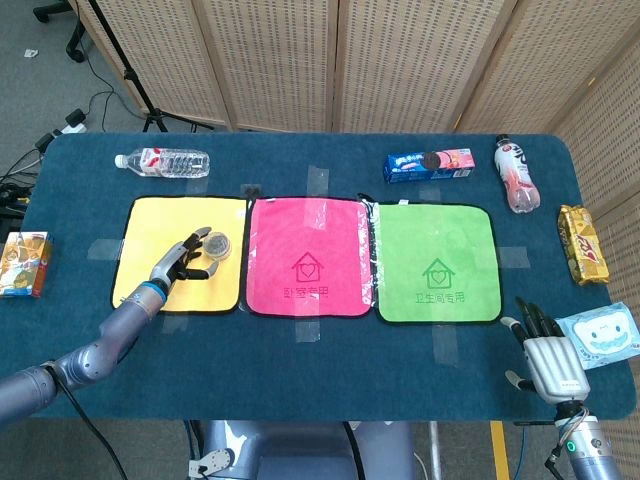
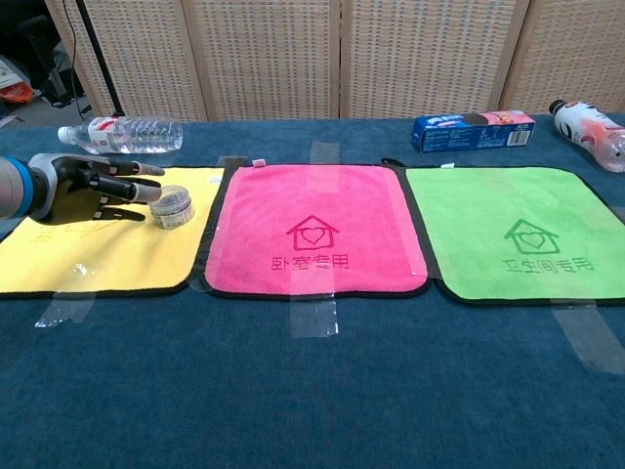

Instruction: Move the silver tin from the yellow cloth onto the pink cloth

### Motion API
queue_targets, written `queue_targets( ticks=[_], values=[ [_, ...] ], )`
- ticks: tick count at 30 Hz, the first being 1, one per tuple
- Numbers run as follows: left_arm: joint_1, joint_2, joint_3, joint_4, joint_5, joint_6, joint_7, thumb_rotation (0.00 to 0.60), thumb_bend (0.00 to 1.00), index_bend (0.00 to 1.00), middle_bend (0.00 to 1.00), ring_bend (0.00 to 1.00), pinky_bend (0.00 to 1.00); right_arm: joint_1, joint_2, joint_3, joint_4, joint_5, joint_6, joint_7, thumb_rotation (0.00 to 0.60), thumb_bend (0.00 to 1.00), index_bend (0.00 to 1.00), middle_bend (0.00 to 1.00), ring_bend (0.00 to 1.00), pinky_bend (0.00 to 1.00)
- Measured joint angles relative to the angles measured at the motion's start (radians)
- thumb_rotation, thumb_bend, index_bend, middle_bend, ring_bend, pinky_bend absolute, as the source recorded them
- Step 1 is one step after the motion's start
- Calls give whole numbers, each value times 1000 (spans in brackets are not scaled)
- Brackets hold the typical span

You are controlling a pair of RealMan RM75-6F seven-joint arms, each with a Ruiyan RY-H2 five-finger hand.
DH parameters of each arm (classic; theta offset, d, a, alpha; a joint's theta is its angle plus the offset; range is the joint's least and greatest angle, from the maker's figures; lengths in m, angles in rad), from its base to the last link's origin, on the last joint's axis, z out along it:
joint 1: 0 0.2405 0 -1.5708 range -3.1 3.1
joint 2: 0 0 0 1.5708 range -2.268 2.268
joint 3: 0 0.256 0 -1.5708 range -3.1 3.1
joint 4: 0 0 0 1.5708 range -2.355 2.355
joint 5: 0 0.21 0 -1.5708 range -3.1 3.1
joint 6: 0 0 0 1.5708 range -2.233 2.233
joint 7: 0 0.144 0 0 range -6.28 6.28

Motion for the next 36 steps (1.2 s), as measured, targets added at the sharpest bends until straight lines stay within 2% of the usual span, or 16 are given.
queue_targets(
  ticks=[36],
  values=[
    [-57,-16,14,-139,-57,80,85,600,459,0,0,0,46,5,-7,-8,5,-2,-12,-4,600,169,208,0,0,168]
  ],
)
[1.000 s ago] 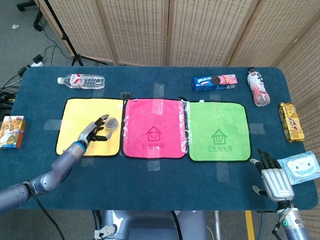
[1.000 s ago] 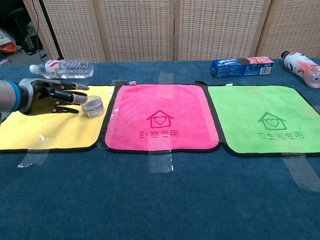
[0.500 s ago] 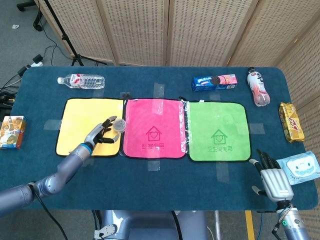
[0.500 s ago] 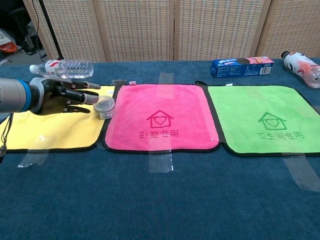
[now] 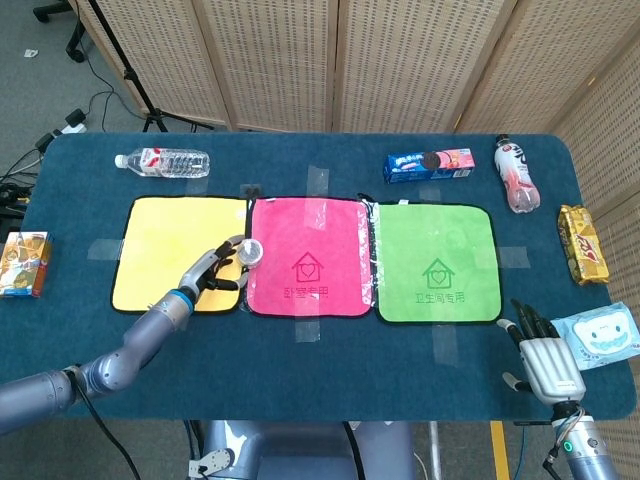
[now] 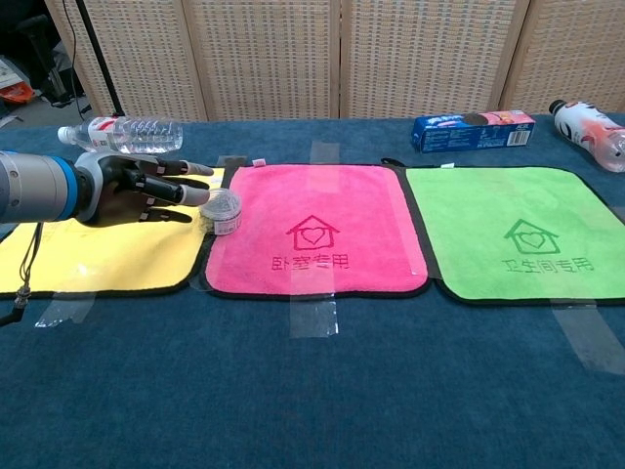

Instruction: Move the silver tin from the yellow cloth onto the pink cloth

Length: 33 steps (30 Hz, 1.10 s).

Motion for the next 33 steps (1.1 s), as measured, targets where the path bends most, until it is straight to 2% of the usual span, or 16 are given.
queue_targets(
  ticks=[33],
  values=[
    [-44,-28,6,-40,-36,41,54,600,460,0,0,0,46,1,1,-3,0,-1,-2,4,600,168,208,0,0,168]
  ],
)
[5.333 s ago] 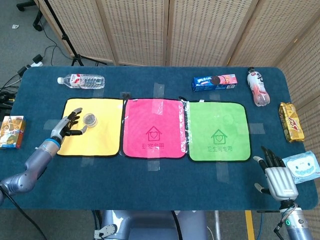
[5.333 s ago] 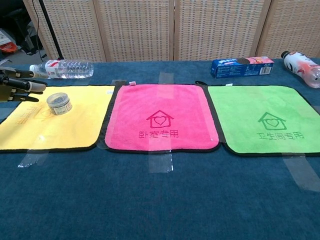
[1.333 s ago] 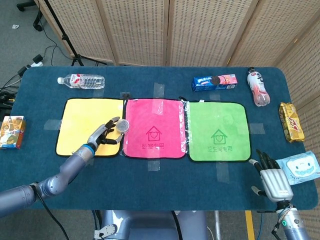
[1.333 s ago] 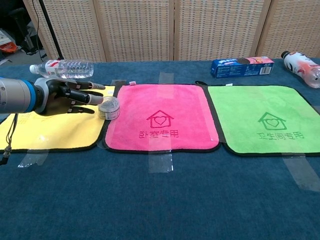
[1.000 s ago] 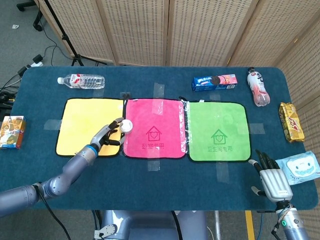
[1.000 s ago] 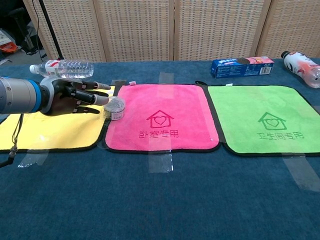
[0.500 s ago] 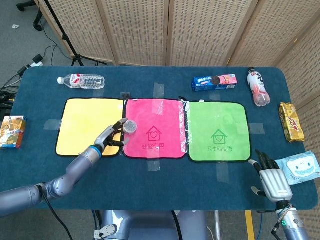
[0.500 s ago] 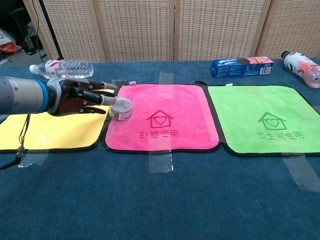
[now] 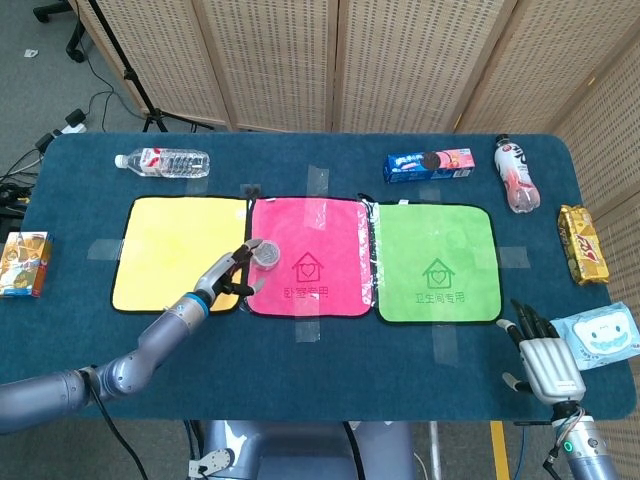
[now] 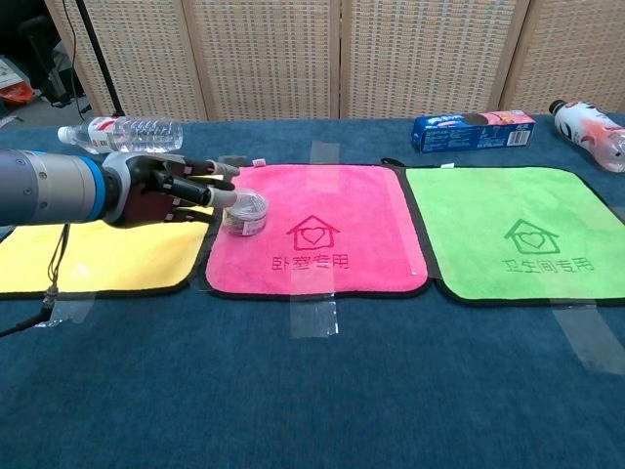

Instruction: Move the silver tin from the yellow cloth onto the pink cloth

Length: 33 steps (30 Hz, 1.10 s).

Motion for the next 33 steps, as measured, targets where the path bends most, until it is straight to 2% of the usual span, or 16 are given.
queue_targets(
  ticks=[20,33],
  values=[
    [-42,-40,11,56,-65,13,37,600,459,0,0,0,46,2,-2,0,6,4,-7,5,600,178,208,0,0,168],
    [-76,-64,-7,76,-82,3,53,600,460,0,0,0,46,7,-9,1,16,17,-21,-1,600,165,208,0,0,168]
  ],
)
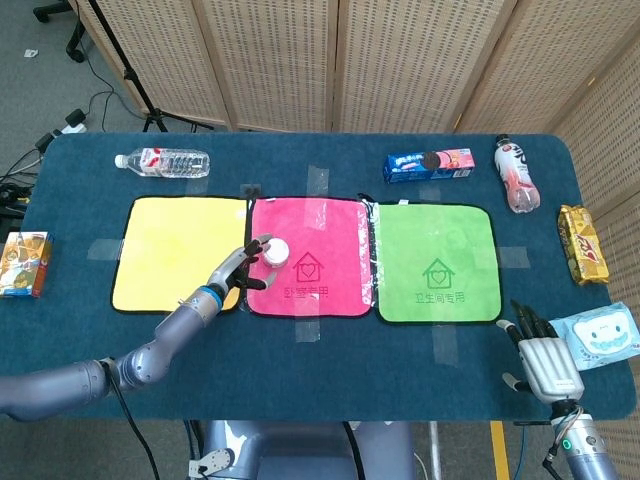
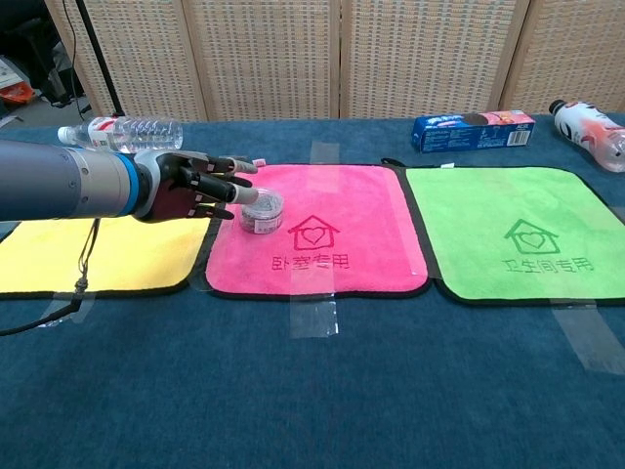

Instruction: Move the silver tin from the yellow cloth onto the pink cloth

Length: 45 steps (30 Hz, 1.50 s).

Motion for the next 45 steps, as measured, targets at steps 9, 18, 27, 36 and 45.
queue_targets(
  ticks=[9,18,27,36,45],
  values=[
    [-28,-24,2,2,-12,4,25,600,459,0,0,0,46,3,-3,0,8,6,-8,4,600,172,208,0,0,168],
    [-49,-40,7,18,-35,5,43,600,459,0,0,0,46,2,-2,-1,7,4,-5,5,600,177,208,0,0,168],
    [-28,-14,1,-18,10,29,48,600,459,0,0,0,46,-2,4,-1,3,1,4,9,600,174,208,0,0,168],
    [64,99,66,-106,270,245,175,600,448,0,0,0,46,-7,7,2,-2,-3,22,12,600,171,208,0,0,168],
    [261,223,259,-146,613,583,377,600,441,0,0,0,46,-16,-2,8,1,-21,59,10,600,173,208,0,0,168]
  ],
)
